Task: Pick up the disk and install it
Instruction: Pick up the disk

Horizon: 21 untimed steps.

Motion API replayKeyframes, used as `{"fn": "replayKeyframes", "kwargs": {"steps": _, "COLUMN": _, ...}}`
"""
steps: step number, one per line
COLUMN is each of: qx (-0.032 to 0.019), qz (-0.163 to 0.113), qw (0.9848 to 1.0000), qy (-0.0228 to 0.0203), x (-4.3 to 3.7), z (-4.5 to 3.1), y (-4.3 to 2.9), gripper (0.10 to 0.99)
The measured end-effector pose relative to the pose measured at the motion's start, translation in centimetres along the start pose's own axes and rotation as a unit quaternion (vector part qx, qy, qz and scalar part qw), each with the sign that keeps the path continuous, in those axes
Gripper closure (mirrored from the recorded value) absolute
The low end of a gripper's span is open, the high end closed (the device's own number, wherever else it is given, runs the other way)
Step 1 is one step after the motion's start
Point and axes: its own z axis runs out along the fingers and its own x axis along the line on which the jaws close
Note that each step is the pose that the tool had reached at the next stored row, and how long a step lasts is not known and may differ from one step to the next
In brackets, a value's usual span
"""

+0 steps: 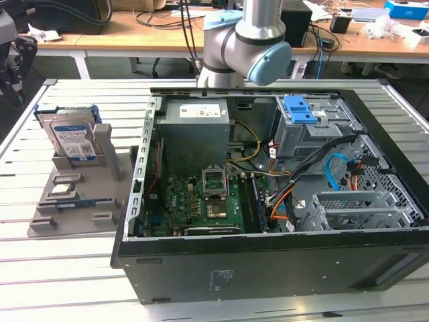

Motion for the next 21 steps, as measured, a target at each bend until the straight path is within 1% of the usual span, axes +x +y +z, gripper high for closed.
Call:
{"fn": "replayKeyframes", "kwargs": {"steps": 3, "qx": -0.0005, "qz": -0.020, "qw": 0.9998, "qy": 0.0009, "x": 0.00, "z": 0.00, "y": 0.00, "gripper": 0.984}}
{"fn": "replayKeyframes", "kwargs": {"steps": 7, "qx": -0.0010, "qz": -0.044, "qw": 0.9990, "qy": 0.0019, "x": 0.00, "z": 0.00, "y": 0.00, "gripper": 0.984}}
{"fn": "replayKeyframes", "kwargs": {"steps": 9, "qx": -0.0014, "qz": -0.062, "qw": 0.9981, "qy": 0.0027, "x": 0.00, "z": 0.00, "y": 0.00, "gripper": 0.984}}
{"fn": "replayKeyframes", "kwargs": {"steps": 10, "qx": -0.0017, "qz": -0.073, "qw": 0.9973, "qy": 0.0032, "x": 0.00, "z": 0.00, "y": 0.00, "gripper": 0.984}}
{"fn": "replayKeyframes", "kwargs": {"steps": 12, "qx": -0.0020, "qz": -0.084, "qw": 0.9964, "qy": 0.0037, "x": 0.00, "z": 0.00, "y": 0.00, "gripper": 0.984}}
{"fn": "replayKeyframes", "kwargs": {"steps": 15, "qx": -0.0026, "qz": -0.112, "qw": 0.9937, "qy": 0.0049, "x": 0.00, "z": 0.00, "y": 0.00, "gripper": 0.984}}
{"fn": "replayKeyframes", "kwargs": {"steps": 17, "qx": -0.0029, "qz": -0.124, "qw": 0.9923, "qy": 0.0054, "x": 0.00, "z": 0.00, "y": 0.00, "gripper": 0.984}}
{"fn": "replayKeyframes", "kwargs": {"steps": 18, "qx": -0.0031, "qz": -0.132, "qw": 0.9912, "qy": 0.0058, "x": 0.00, "z": 0.00, "y": 0.00, "gripper": 0.984}}
{"fn": "replayKeyframes", "kwargs": {"steps": 19, "qx": -0.0034, "qz": -0.144, "qw": 0.9896, "qy": 0.0063, "x": 0.00, "z": 0.00, "y": 0.00, "gripper": 0.984}}
{"fn": "replayKeyframes", "kwargs": {"steps": 21, "qx": -0.0037, "qz": -0.158, "qw": 0.9875, "qy": 0.0069, "x": 0.00, "z": 0.00, "y": 0.00, "gripper": 0.984}}
